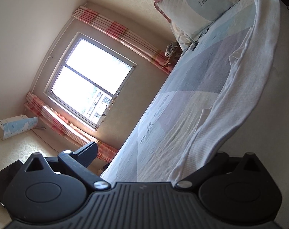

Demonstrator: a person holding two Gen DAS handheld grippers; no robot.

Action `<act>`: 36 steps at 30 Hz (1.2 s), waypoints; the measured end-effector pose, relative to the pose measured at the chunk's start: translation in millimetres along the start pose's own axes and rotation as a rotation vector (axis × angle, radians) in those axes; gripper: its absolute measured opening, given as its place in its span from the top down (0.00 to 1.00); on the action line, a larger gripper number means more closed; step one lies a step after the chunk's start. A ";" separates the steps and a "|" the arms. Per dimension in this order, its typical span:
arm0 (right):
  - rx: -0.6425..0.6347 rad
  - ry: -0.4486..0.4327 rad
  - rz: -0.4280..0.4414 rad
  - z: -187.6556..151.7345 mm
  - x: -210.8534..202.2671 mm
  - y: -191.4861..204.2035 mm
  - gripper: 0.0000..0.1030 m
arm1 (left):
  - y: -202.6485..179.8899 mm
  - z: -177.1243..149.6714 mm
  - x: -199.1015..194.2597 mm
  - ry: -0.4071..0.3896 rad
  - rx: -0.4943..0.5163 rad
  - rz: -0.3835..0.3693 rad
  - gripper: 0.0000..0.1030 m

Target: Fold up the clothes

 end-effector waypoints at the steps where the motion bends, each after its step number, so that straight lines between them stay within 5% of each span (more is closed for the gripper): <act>1: -0.001 0.000 -0.001 0.9 4.6 0.9 0.00 | -0.8 0.3 4.9 0.001 0.001 -0.001 0.01; 10: -0.025 0.013 0.033 4.6 40.8 19.9 0.00 | -17.3 -2.7 45.1 0.025 0.004 -0.044 0.01; 16: -0.009 0.051 0.144 0.1 55.0 39.8 0.00 | -34.8 -19.4 61.8 0.096 -0.028 -0.212 0.03; 22: 0.112 0.120 0.379 -9.5 55.4 25.9 0.00 | -14.0 -30.3 50.0 0.128 -0.132 -0.393 0.02; 27: 0.273 0.197 0.638 -20.2 56.0 16.0 0.00 | -0.8 -37.9 63.8 0.199 -0.332 -0.574 0.02; 36: 0.636 0.298 0.917 -32.8 128.9 12.2 0.00 | 11.0 -36.6 127.9 0.290 -0.584 -0.676 0.02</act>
Point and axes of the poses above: each gripper's, at about its wrist camera, not at the fingertips, and x roughly the way its jaws point, y to its left, z to its top, the point moved 9 cm from there along x, roughly the way its jaws point, and after that the axes turned 1 degree about x, right-handed, at the moved point
